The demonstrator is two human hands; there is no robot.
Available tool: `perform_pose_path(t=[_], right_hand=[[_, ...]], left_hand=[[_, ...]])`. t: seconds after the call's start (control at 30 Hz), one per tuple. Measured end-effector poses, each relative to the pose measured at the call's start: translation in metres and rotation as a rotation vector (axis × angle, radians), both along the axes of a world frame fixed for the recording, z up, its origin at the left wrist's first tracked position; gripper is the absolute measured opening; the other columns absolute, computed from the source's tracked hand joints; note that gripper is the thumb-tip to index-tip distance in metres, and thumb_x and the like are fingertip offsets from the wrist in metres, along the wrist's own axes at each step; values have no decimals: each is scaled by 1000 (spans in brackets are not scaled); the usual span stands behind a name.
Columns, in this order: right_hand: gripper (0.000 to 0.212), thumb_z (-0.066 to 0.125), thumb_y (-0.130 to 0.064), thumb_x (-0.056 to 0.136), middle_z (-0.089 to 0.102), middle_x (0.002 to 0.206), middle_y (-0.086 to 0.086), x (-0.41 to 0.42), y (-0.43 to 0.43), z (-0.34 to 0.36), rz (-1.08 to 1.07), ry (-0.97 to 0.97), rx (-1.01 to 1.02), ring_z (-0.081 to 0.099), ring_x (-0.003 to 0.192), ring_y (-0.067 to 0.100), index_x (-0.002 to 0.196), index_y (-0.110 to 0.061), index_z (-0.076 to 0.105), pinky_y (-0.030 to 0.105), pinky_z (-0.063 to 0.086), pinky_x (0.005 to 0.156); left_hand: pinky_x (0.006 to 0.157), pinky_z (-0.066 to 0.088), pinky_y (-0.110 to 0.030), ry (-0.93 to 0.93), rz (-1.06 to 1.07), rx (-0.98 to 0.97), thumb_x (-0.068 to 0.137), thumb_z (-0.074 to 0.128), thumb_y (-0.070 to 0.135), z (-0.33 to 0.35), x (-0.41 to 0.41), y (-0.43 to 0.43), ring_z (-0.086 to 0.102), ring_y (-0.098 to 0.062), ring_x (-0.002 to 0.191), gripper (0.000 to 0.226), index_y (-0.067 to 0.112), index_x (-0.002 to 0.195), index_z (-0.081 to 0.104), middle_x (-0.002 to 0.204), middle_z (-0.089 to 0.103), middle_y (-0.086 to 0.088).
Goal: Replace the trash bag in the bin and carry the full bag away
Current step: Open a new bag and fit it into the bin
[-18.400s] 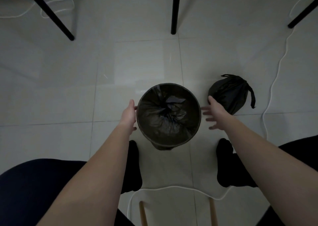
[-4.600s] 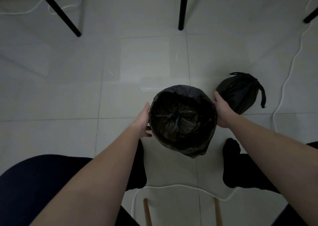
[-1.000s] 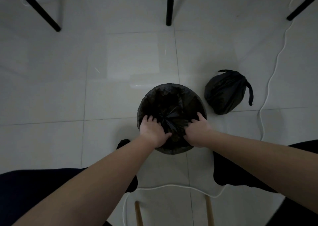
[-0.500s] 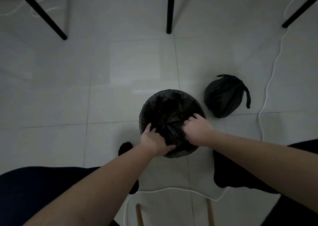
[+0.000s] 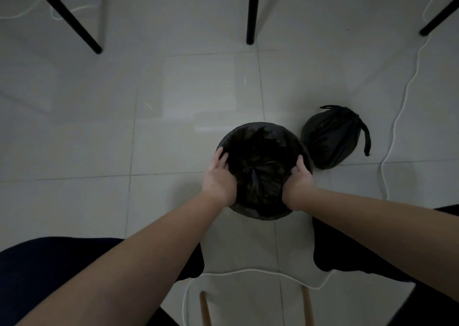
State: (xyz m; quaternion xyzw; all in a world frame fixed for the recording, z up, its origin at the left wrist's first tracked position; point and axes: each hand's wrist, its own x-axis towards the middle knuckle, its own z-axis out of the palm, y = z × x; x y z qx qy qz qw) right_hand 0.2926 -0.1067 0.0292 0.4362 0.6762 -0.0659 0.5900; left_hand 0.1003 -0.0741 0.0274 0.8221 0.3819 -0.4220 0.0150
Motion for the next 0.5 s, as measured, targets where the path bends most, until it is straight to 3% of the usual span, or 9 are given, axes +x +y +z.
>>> perform_pose_path(t=[0.1,0.17,0.23,0.3,0.37,0.43,0.5], right_hand=[[41,38,-36,102,62,137,4,-6,0,7,-40,223,81,50,130,33,135,-25,60,55,24,115],[36,42,-36,99,67,123,4,-4,0,1,-32,374,180,56,115,30,123,-24,67,47,34,101],[41,40,-38,101,64,131,7,3,0,-12,-5,378,172,53,122,31,131,-23,64,50,30,107],[52,33,-43,104,48,153,9,13,-4,-21,-81,252,88,39,141,34,150,-25,49,60,10,120],[58,26,-49,106,34,164,5,20,-6,-26,-173,191,-23,25,151,35,159,-27,32,63,-4,121],[59,24,-54,106,37,162,3,19,-6,-24,-267,226,-143,28,150,34,157,-28,36,62,-2,121],[56,26,-53,106,52,150,5,14,-5,-16,-339,347,-175,44,141,31,145,-22,52,55,17,120]], left_hand=[[123,-14,-59,-131,57,15,103,30,42,3,8,-1,5,-35,160,55,22,146,58,168,30,-14],[124,-11,-58,-172,134,-9,104,26,44,-1,14,-9,10,-35,159,59,20,152,51,167,32,-14],[125,-11,-57,-183,196,-60,106,21,51,-8,16,-20,16,-35,158,62,23,155,46,164,38,-10],[124,-15,-56,-169,215,-128,105,15,59,-15,13,-29,16,-32,158,67,27,156,46,162,44,-5],[122,-19,-57,-146,173,-169,104,13,63,-17,8,-32,8,-31,160,70,28,158,42,163,42,-2],[120,-21,-60,-141,122,-155,101,18,65,-18,4,-29,-3,-34,160,72,28,159,40,167,34,-4],[119,-20,-60,-152,101,-105,97,25,66,-20,-2,-23,-10,-35,160,75,25,156,45,170,25,-9]])
